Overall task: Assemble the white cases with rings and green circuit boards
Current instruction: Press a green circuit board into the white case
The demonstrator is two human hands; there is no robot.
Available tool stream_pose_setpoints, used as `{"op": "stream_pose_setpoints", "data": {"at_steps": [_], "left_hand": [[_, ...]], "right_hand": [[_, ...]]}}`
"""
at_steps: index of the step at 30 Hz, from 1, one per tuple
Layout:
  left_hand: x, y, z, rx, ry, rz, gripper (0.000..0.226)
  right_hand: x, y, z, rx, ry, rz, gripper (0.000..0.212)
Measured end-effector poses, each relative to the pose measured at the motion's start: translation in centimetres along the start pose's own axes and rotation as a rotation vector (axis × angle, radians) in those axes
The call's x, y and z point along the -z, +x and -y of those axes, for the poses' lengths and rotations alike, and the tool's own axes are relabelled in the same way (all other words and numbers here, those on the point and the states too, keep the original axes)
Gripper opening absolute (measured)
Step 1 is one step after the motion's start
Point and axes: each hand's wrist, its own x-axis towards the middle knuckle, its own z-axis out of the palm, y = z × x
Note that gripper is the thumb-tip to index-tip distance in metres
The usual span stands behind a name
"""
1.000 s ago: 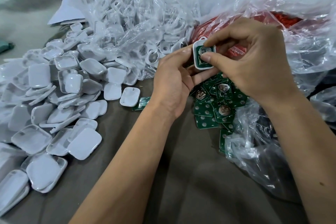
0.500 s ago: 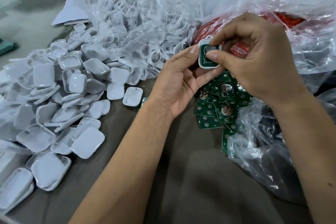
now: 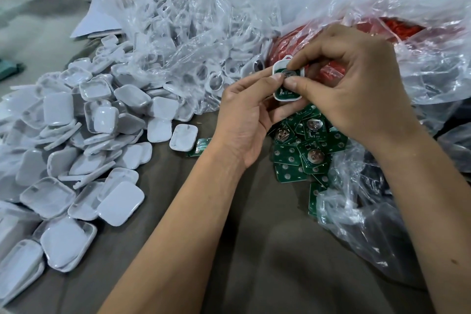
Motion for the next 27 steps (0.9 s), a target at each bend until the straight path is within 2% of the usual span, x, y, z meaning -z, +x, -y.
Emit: {"op": "stream_pose_setpoints", "data": {"at_steps": [8,27], "left_hand": [[-0.27,0.05,0.03,-0.030,-0.028,0.023,0.017],[-0.23,0.05,0.38,-0.093,0.061,0.038,0.020]], "right_hand": [[-0.12,-0.10,-0.32,-0.082,0.361,-0.038,0.010],[-0.21,0.04,-0.18,-0.091,0.386,-0.085,0.012]]}}
